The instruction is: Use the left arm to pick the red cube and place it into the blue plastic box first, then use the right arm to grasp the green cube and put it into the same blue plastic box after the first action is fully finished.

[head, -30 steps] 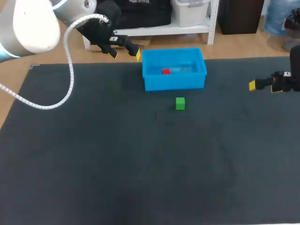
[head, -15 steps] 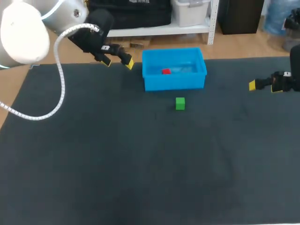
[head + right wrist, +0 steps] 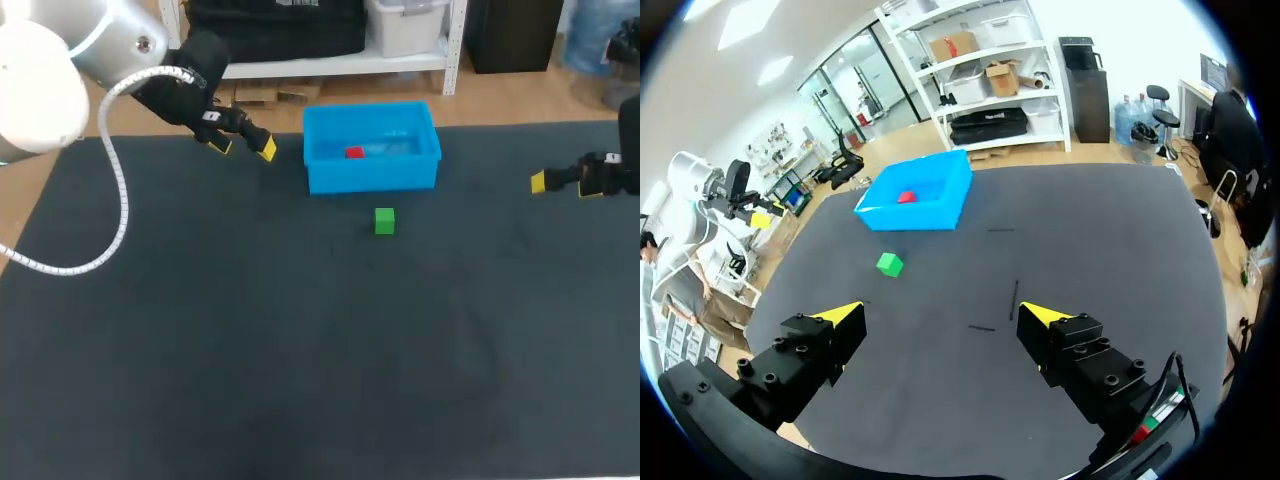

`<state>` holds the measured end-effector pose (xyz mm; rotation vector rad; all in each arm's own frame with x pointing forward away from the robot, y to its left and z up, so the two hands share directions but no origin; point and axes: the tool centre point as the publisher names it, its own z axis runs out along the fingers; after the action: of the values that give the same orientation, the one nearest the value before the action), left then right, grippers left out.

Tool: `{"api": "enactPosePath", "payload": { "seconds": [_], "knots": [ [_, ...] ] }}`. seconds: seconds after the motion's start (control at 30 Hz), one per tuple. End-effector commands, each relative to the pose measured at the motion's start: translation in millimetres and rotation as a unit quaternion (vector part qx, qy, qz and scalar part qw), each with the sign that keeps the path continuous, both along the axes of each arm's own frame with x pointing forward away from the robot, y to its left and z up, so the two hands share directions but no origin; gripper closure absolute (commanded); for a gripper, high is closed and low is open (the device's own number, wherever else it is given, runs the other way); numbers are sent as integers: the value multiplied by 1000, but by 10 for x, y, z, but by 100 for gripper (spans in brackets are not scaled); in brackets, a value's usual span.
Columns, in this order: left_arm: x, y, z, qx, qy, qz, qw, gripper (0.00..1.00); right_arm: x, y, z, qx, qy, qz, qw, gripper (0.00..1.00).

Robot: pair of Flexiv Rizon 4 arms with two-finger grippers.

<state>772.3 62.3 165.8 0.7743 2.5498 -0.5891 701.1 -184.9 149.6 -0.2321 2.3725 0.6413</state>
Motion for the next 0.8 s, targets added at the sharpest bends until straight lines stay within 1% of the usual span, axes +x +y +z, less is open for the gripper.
{"api": "enactPosePath", "payload": {
  "seconds": [0.03, 0.2, 0.67, 0.7, 0.8],
  "knots": [
    [-36, 42, -16, -9, -1, -10, 1000, 0, -3, -1, -1, 0, 0, 0, 1000, 0],
    [-60, 57, -35, -10, 2, -22, 1000, 0, -3, -1, -1, 0, 0, 0, 1000, 0],
    [-130, 138, -129, -8, 13, -24, 1000, 0, -3, -1, -1, 0, 0, 0, 1000, 0],
    [-131, 142, -129, -3, 9, -29, 1000, 0, -3, -1, -1, 0, 0, 0, 1000, 0],
    [-135, 149, -132, -2, 8, -30, 1000, 0, -3, -1, -1, 0, 0, 0, 1000, 0]
  ]
}}
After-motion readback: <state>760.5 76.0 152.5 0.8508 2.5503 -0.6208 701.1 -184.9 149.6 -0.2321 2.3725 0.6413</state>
